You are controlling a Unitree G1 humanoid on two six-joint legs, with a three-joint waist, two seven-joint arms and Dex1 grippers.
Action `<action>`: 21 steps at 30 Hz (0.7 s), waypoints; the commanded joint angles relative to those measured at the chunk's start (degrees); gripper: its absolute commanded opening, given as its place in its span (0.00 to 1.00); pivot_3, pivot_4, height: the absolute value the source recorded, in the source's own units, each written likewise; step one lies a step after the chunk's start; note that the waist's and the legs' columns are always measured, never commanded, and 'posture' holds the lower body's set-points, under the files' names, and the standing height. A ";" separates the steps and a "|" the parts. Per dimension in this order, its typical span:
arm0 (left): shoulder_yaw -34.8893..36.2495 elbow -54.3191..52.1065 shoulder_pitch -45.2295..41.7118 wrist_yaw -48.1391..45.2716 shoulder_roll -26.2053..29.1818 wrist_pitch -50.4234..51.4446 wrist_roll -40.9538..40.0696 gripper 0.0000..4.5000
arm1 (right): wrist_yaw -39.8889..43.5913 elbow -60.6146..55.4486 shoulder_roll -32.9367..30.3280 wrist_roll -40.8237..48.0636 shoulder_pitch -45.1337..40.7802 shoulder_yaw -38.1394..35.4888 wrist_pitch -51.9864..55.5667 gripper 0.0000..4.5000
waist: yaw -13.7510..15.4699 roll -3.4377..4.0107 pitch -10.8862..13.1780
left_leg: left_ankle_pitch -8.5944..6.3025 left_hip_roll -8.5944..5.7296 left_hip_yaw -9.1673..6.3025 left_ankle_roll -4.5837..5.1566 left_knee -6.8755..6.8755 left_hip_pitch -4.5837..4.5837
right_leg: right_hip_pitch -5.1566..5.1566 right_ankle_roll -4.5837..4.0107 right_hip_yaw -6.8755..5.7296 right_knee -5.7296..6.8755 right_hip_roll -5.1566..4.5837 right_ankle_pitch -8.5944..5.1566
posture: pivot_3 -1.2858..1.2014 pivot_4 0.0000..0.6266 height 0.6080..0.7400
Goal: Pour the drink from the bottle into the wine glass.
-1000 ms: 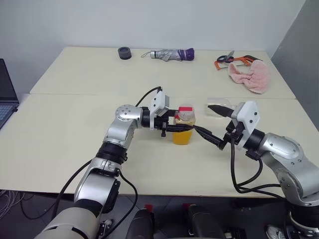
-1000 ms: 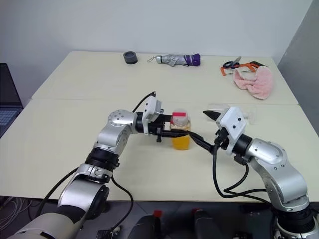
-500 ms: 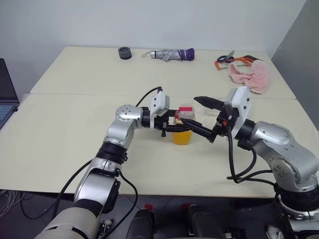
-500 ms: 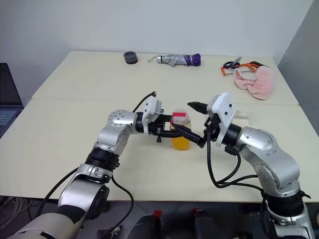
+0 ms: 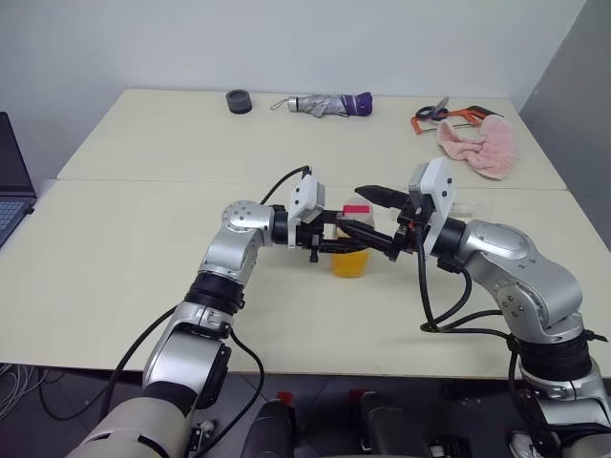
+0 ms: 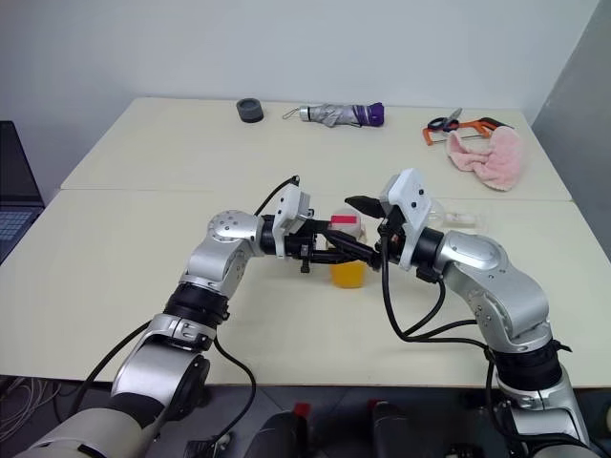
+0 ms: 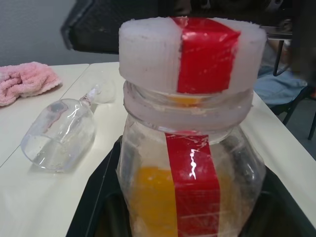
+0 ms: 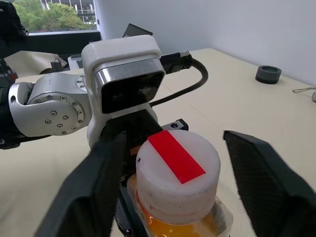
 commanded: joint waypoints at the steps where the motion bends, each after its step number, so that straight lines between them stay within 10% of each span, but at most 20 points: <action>1: 0.52 -2.95 -0.98 -0.10 -0.06 -0.45 -1.04 0.41 | 0.52 -1.18 0.59 0.19 -1.05 -0.31 -1.36 0.42 | -0.01 0.00 0.00 | 0.00 0.00 0.00 0.00 0.00 0.00 | 0.00 0.00 0.00 0.00 0.00 0.00 | 0.52 0.24 1.00; 13: 0.50 -3.45 -0.44 0.04 -0.13 -0.26 -1.15 0.41 | 1.83 -2.33 0.38 -6.80 1.02 0.25 -13.15 0.39 | -0.02 0.00 0.00 | 0.00 0.00 -0.02 0.00 0.00 0.00 | 0.00 0.00 -0.02 0.00 0.00 0.00 | 0.52 0.24 1.00; 21: 0.73 -4.01 -0.05 0.50 -0.01 -0.06 -1.21 0.41 | -1.68 -6.59 -1.01 6.68 7.77 -12.16 -2.81 0.39 | 0.09 0.00 0.00 | 0.00 0.01 -0.01 0.00 0.00 -0.02 | 0.00 0.00 0.00 0.01 -0.06 0.00 | 0.52 0.24 1.00</action>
